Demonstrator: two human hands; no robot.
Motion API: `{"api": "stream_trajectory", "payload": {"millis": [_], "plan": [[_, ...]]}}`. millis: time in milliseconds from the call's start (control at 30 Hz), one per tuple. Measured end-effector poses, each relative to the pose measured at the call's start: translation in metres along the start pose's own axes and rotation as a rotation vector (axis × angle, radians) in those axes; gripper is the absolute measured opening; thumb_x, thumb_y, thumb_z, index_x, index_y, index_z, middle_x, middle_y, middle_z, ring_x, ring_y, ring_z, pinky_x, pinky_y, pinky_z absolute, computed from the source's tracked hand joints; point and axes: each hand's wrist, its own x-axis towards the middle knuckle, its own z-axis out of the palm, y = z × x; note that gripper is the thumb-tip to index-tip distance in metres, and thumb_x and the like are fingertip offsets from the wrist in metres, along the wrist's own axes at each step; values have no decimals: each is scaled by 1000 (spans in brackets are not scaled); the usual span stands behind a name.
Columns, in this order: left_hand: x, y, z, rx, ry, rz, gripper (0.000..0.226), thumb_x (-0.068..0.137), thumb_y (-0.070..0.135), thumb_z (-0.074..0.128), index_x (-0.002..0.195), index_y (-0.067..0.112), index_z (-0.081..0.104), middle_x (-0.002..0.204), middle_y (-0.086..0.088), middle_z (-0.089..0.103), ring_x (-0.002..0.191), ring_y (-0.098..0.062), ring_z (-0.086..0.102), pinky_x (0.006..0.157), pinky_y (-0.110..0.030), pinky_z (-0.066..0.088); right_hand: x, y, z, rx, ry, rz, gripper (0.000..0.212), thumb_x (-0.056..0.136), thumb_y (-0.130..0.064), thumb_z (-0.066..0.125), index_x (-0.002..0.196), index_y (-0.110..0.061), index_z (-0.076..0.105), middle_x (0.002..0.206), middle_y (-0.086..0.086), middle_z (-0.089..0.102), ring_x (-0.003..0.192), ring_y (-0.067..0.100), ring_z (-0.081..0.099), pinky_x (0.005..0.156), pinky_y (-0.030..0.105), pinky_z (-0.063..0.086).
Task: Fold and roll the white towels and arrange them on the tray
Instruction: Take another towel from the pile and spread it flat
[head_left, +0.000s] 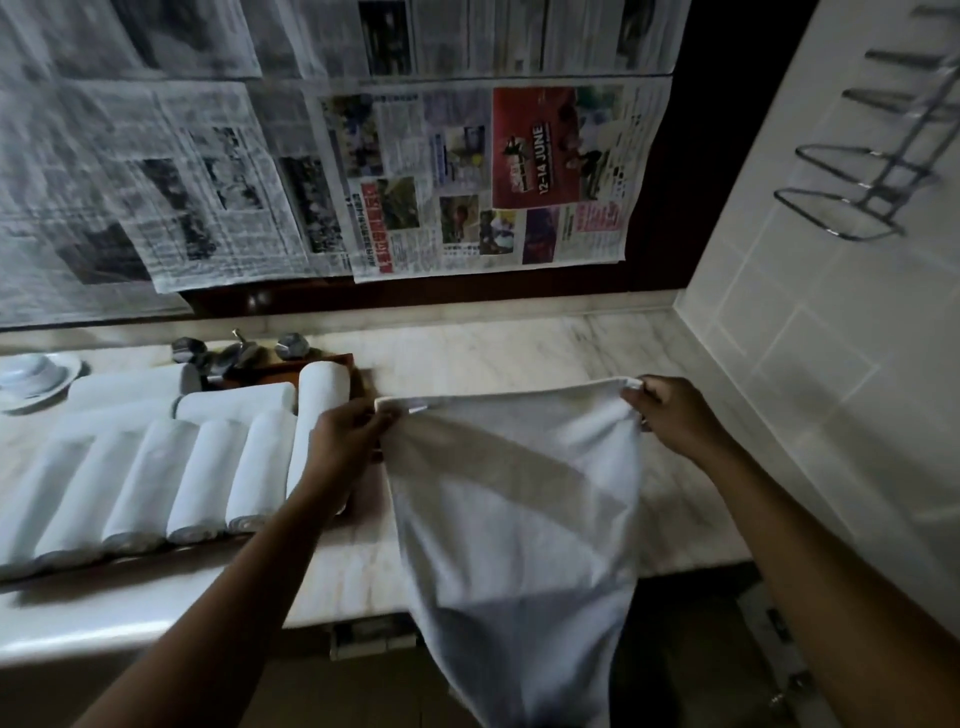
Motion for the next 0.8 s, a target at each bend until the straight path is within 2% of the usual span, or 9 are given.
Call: {"api": "stream_trajectory", "payload": {"millis": [133,267,333,400,500,567,600,733,800], "plan": [[50,23,12,85,85,85,21,95,22,72,79,8,72,56,9,62,51,1,56,45,-14,41,47,-14,-6,-4,48,-47,29,102,-35,62,88,-12,71,76,7,71,72,23,70,76,53,60],[115,27,23,127,155,101,23,93,25,75,75,13,69,60,6,66,52,-8,57,51,-26,45,115,-17,-5,-13,68,-58,29,101,-35,63,77,-19,66,69,7,67,70,26,68,70,47,57],[131,27,22,155,177,84,22,91,32,77,79,15,72,66,1,71,59,-16,64,59,-38,53,129,-17,1,-18,104,-64,35,99,-37,65,68,-22,60,60,1,61,63,20,64,63,38,50],[164,23,27,215,220,82,24,89,38,78,79,18,72,66,-1,71,61,-20,65,63,-42,56,164,-13,8,-18,112,-70,37,98,-38,67,67,-23,57,57,-3,56,61,12,58,59,33,42],[205,22,40,296,257,92,27,90,39,76,77,17,71,63,2,67,59,-14,62,60,-30,49,222,-6,24,-9,92,-62,38,97,-42,67,74,-12,62,62,1,60,65,14,58,59,34,40],[230,20,47,354,278,89,26,92,37,74,77,16,70,62,7,64,57,-8,58,53,-16,41,254,-2,35,-2,87,-65,36,96,-41,69,81,-9,67,69,4,66,73,15,61,64,35,42],[244,16,51,373,283,74,26,92,37,74,76,16,70,62,8,63,57,-7,56,51,-15,38,269,0,40,-1,80,-65,31,96,-40,70,84,-11,69,73,3,67,77,15,62,66,35,43],[294,-6,57,376,275,5,19,90,36,77,82,19,74,68,5,70,59,-8,61,56,-29,45,313,6,58,-34,54,-49,26,95,-39,71,81,-20,61,68,-7,59,74,15,60,60,27,40],[324,-19,62,347,278,-16,12,89,29,78,84,18,74,69,5,71,57,-1,62,57,-26,47,341,12,72,-50,53,-16,29,95,-41,71,79,-20,61,64,-11,56,69,12,58,58,22,39]]}}
